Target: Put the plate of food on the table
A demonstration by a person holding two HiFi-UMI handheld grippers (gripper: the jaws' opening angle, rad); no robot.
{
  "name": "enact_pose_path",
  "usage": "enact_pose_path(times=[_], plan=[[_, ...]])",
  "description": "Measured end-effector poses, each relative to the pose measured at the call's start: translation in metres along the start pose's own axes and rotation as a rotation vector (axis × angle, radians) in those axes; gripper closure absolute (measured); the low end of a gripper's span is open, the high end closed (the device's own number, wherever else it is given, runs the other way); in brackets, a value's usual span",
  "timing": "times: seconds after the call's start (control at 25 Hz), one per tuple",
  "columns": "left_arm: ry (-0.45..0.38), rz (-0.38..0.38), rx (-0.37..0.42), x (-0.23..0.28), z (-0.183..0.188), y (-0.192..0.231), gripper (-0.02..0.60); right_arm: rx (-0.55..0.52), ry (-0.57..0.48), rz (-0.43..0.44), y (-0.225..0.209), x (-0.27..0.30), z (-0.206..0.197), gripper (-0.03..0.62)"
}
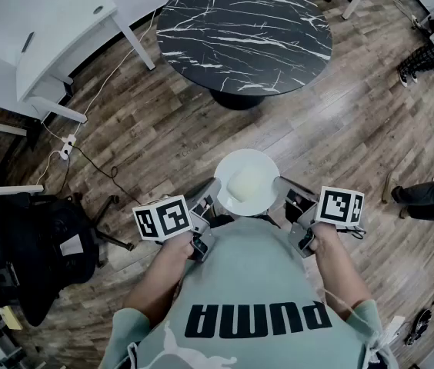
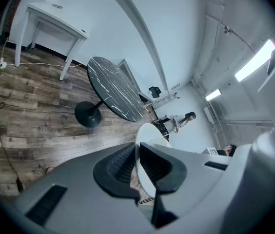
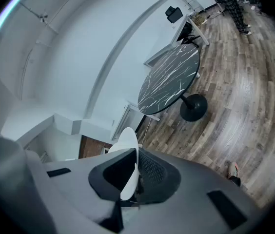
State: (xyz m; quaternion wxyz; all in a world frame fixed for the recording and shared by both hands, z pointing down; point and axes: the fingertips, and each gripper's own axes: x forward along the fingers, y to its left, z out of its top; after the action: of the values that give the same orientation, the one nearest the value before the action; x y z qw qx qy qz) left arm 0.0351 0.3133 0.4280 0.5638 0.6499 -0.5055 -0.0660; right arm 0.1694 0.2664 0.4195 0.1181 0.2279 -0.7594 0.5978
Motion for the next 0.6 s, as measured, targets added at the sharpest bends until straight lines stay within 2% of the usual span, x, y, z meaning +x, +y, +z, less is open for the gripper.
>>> enact_pose_path(times=[0.16, 0.32, 0.6], plan=[[-0.003, -0.006, 0.005, -0.01, 0.01, 0.006, 0.546, -0.016, -0.002, -0.042, 0.004, 0.008, -0.002, 0.569], [-0.01, -0.019, 0.014, -0.022, 0.022, 0.014, 0.546, -0.014, -0.02, -0.009, 0.02, 0.024, -0.006, 0.569], [-0.019, -0.045, 0.018, -0.037, 0.038, 0.026, 0.548, -0.04, -0.03, -0.058, 0.032, 0.04, -0.01, 0.569]])
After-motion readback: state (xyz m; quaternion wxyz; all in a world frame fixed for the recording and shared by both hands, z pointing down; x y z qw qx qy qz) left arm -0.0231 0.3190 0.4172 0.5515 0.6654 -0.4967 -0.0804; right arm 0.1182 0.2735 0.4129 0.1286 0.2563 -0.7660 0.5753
